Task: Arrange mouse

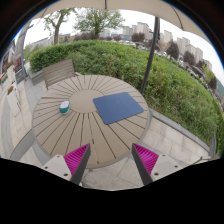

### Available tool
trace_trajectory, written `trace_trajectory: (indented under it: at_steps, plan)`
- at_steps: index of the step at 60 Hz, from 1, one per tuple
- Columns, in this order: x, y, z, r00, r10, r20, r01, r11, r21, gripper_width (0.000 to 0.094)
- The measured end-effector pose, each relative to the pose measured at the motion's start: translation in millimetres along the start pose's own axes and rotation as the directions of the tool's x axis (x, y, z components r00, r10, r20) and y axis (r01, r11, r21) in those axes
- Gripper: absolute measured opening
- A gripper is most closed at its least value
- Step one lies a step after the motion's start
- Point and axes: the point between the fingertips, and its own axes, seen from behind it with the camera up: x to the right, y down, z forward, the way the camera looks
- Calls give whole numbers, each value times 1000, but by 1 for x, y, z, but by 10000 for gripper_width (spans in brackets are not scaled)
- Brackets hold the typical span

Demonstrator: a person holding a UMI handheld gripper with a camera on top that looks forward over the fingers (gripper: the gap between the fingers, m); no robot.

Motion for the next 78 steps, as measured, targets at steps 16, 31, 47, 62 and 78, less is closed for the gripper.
trace_trajectory:
  at_steps: [16,31,47,62,78]
  plan:
    - [-67,-8,6,998,-13,62,13,1000,-11,852]
    - [-159,-19,22,990,-44,135,47,999,-17,853]
    - [-233,-38,58,983,-55,173,53,998,15,855]
    - [-257,-57,128,990,-33,137,29,999,34,855]
    - [-271,-81,200,992,-30,124,23,998,51,855]
